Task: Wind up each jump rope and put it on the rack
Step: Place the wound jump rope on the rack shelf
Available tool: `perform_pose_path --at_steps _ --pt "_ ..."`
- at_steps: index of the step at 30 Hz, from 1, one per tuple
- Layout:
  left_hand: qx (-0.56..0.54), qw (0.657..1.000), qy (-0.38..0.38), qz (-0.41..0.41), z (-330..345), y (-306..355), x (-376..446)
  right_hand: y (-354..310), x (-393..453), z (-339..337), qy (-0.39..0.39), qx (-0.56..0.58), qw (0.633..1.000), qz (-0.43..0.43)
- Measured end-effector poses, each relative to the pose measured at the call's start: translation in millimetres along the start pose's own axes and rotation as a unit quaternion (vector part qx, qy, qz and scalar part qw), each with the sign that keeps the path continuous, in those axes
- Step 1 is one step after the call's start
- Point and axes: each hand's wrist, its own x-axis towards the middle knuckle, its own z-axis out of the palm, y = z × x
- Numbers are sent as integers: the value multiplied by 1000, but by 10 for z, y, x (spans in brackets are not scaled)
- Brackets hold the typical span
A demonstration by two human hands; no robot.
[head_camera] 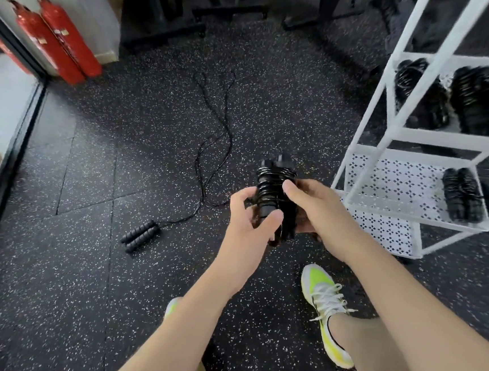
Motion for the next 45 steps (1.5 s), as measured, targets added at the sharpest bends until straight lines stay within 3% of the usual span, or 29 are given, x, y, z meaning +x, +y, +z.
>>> perform_pose_path --at_steps 8,14,22,32,45 --pt "146 987 -66 19 883 -9 -1 -1 -276 -927 78 -175 981 4" --pt "215 970 -110 38 1705 12 129 233 -357 -1696 170 -163 972 26" --pt "305 945 -116 24 2596 -215 642 640 -179 -2454 222 -153 962 29" --pt "340 935 -103 -10 3523 -591 1309 1025 239 -3079 291 -176 940 30" --pt "319 943 -76 -56 3877 -953 1897 1426 552 -3287 265 -243 932 41"
